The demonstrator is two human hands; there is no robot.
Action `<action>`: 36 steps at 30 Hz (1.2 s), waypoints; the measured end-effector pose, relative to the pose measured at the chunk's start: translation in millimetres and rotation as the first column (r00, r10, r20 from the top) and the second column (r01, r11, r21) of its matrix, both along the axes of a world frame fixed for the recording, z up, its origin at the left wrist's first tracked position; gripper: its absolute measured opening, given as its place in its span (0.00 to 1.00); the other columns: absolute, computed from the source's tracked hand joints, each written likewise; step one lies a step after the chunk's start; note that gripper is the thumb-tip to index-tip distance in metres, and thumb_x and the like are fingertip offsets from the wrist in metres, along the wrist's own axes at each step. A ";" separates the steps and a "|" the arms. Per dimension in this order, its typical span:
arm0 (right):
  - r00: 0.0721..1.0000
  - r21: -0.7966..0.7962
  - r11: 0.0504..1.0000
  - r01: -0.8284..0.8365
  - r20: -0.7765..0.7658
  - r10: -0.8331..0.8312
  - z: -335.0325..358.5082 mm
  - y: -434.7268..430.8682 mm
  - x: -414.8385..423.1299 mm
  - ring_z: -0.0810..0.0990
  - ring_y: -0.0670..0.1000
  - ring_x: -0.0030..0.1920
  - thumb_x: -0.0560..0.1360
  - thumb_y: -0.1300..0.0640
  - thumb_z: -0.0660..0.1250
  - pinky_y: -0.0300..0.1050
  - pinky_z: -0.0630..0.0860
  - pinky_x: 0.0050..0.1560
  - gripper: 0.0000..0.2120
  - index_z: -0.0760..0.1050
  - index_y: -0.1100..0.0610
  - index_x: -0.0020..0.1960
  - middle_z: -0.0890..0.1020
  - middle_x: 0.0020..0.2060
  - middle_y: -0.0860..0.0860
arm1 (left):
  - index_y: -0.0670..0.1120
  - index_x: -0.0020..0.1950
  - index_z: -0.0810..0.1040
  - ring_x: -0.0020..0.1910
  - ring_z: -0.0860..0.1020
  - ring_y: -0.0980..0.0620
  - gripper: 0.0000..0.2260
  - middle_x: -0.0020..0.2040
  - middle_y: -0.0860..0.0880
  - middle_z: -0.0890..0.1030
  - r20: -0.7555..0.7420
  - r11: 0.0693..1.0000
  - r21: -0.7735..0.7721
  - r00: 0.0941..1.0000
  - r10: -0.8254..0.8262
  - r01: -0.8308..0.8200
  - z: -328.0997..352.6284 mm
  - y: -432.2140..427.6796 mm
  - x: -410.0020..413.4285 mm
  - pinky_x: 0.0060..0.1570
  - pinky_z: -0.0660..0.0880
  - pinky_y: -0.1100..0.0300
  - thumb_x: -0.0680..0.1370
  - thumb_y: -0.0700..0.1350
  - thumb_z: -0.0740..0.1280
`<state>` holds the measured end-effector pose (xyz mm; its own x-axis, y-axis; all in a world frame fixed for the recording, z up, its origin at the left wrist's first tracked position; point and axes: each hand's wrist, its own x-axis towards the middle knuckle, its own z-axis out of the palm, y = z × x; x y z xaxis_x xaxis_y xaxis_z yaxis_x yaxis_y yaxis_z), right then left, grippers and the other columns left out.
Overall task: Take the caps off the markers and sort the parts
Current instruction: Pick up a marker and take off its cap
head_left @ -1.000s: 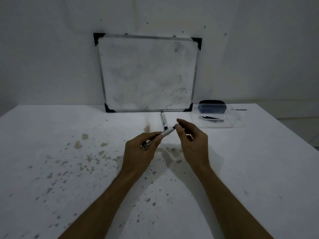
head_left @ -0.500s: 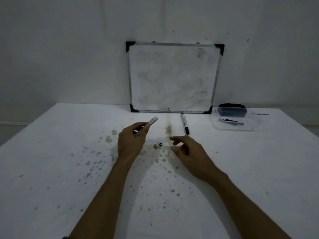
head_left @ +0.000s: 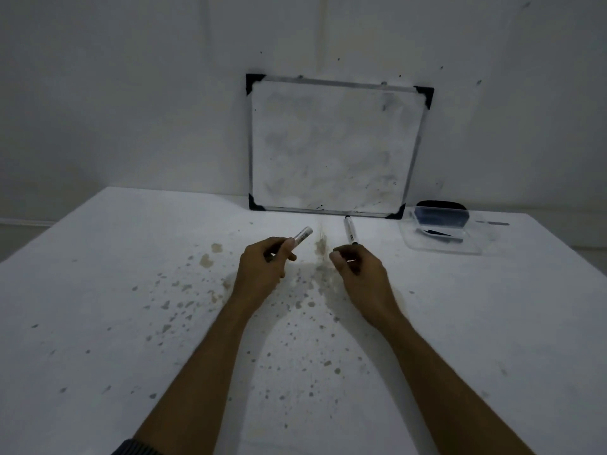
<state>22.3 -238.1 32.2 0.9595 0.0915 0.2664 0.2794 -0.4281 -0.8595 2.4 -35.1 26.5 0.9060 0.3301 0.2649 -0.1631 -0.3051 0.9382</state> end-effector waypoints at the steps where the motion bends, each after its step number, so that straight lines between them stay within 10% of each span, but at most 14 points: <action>1: 0.999 0.119 0.993 0.010 -0.048 -0.004 1.9 -7.8 2.7 0.82 0.43 0.46 0.81 0.48 0.66 0.39 0.81 0.51 0.12 0.80 0.51 0.61 0.84 0.50 0.46 | 0.50 0.54 0.86 0.30 0.79 0.51 0.09 0.41 0.52 0.87 -0.007 1.000 -0.002 1.000 -0.024 0.024 -0.2 -5.1 -0.4 0.35 0.82 0.49 0.81 0.53 0.69; 8: 0.940 0.598 0.791 0.126 -0.327 0.097 7.1 -34.9 16.2 0.79 0.49 0.37 0.79 0.50 0.70 0.43 0.74 0.39 0.12 0.85 0.57 0.54 0.88 0.49 0.51 | 0.51 0.57 0.86 0.29 0.80 0.52 0.09 0.45 0.52 0.87 -0.001 0.983 -0.004 0.983 -0.185 0.185 -0.3 -41.3 -6.2 0.33 0.82 0.57 0.79 0.51 0.73; 25: 0.996 0.381 0.925 0.013 -0.091 0.024 10.9 -19.6 3.6 0.85 0.49 0.34 0.82 0.50 0.66 0.39 0.77 0.31 0.11 0.83 0.54 0.56 0.89 0.46 0.47 | 0.54 0.57 0.85 0.27 0.79 0.49 0.07 0.41 0.50 0.87 -0.011 0.977 0.000 0.977 -0.215 0.215 0.9 -44.2 -8.0 0.32 0.82 0.57 0.80 0.51 0.70; 36: 0.998 0.244 0.968 -0.067 0.020 0.064 0.5 -21.7 3.9 0.86 0.55 0.34 0.82 0.50 0.66 0.54 0.80 0.31 0.09 0.81 0.54 0.53 0.88 0.46 0.47 | 0.49 0.45 0.85 0.25 0.75 0.53 0.10 0.31 0.52 0.82 -0.109 0.954 -0.031 0.948 -0.298 0.297 8.3 -32.5 -12.8 0.29 0.77 0.57 0.82 0.48 0.68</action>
